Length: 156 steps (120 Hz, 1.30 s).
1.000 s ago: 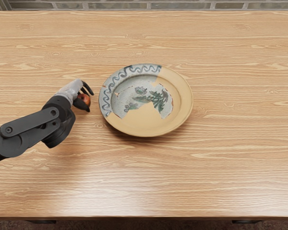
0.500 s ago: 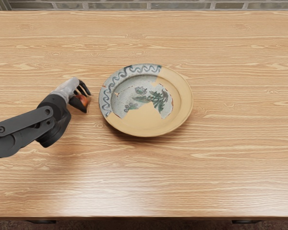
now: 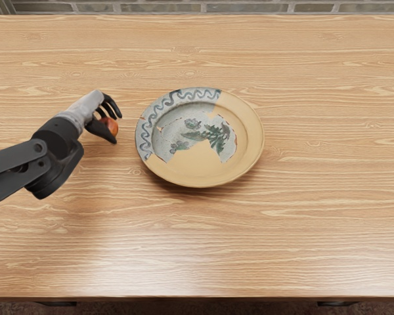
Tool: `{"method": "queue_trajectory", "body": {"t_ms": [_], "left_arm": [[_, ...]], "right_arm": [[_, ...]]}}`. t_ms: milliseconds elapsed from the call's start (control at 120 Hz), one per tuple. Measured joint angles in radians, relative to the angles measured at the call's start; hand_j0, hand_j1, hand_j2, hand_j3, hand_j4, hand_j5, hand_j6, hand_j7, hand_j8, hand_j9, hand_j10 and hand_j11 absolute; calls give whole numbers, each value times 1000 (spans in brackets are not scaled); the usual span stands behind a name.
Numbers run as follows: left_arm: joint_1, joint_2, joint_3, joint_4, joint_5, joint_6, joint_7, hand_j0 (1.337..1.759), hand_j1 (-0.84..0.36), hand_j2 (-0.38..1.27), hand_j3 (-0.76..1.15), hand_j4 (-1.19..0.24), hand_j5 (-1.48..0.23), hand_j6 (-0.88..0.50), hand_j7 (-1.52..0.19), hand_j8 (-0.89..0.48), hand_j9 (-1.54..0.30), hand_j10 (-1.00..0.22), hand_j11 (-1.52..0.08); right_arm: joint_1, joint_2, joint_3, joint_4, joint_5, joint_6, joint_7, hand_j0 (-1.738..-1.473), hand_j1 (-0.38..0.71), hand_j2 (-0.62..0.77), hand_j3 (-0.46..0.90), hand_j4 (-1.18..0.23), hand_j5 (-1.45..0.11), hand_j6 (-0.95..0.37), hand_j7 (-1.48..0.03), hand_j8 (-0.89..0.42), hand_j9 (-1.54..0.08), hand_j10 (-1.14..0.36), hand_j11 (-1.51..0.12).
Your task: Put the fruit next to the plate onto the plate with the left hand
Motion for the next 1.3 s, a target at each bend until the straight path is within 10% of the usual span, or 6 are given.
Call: {"method": "queue_trajectory", "body": {"t_ms": [667,1300], "left_arm": [[-93,-25,-2,-90,-34,-2,0,1655,-309,454,0,-732,-1040,-492,-1009,-437,-1009,-605,-995],[-198,-239,42,0,-115,-11,-1,1655,-316,496,0,-759,-1108,-486,-1071,-412,-1063,-601,-1047]], "right_arm": [[0,0,0,0,0,0,0,-1658,-349,0,0,0,0,0,0,0,0,0,0],[0,0,0,0,0,0,0,-1658,-349,0,0,0,0,0,0,0,0,0,0]]}}
